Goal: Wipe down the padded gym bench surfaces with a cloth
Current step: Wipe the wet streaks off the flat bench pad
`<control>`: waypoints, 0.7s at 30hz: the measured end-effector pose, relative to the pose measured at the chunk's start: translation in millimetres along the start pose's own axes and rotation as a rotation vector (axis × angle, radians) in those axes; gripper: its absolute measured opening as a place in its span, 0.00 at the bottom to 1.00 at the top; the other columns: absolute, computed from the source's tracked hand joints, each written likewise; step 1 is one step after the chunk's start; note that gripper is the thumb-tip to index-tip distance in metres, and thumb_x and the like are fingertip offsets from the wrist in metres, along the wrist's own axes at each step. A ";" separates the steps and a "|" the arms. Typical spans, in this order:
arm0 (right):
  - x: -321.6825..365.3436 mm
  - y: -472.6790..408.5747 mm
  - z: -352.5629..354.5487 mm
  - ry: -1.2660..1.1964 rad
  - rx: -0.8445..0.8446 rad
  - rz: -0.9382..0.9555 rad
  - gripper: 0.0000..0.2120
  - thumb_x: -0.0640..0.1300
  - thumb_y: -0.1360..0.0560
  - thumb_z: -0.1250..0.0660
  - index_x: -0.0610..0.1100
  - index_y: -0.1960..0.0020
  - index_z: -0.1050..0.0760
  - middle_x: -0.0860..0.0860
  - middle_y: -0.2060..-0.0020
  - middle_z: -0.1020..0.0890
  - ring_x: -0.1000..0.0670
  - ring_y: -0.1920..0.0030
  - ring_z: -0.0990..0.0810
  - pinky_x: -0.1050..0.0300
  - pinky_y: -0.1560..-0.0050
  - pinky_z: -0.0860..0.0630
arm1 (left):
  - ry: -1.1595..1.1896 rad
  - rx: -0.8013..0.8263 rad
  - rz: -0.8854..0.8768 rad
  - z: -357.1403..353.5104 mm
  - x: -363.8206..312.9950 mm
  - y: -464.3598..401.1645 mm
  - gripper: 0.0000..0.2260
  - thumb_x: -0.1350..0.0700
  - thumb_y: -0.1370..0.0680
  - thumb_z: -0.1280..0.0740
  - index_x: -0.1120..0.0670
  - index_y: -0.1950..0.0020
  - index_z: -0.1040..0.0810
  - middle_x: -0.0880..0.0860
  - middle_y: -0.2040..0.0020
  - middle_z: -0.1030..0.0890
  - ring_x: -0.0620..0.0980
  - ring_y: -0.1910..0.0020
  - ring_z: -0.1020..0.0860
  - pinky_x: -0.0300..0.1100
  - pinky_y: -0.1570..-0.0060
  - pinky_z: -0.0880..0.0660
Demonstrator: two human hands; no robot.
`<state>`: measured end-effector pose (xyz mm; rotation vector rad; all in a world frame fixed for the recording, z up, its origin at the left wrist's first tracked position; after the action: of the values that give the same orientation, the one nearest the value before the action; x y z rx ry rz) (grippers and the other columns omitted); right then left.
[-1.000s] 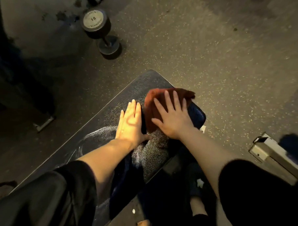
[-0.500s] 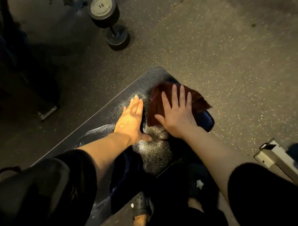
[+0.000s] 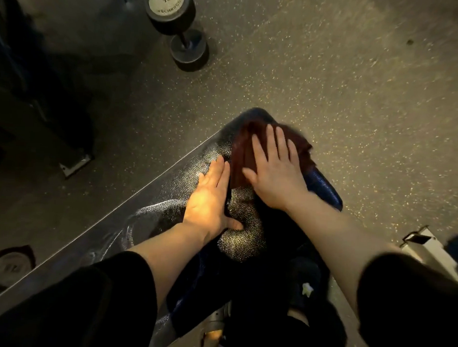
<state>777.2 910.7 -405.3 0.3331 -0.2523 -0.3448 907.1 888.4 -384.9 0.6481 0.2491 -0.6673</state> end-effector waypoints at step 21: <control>22.8 -55.7 20.3 -0.014 -0.078 -0.044 0.27 0.56 0.19 0.53 0.51 0.22 0.51 0.44 0.22 0.54 0.39 0.24 0.59 0.39 0.26 0.59 | 0.054 -0.022 0.008 -2.4 5.9 -1.4 0.62 0.47 0.42 0.18 0.53 0.22 0.57 0.48 0.22 0.61 0.42 0.26 0.62 0.28 0.36 0.70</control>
<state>776.0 847.2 -402.5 0.2599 -0.2454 -0.3990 910.7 886.1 -389.9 0.6468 0.3035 -0.6388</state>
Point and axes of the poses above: each hand's wrist, its own y-axis away from the middle knuckle, its own z-axis out of the back of the hand, x = y × z, the point moved 8 cm from there along -y, towards the middle knuckle
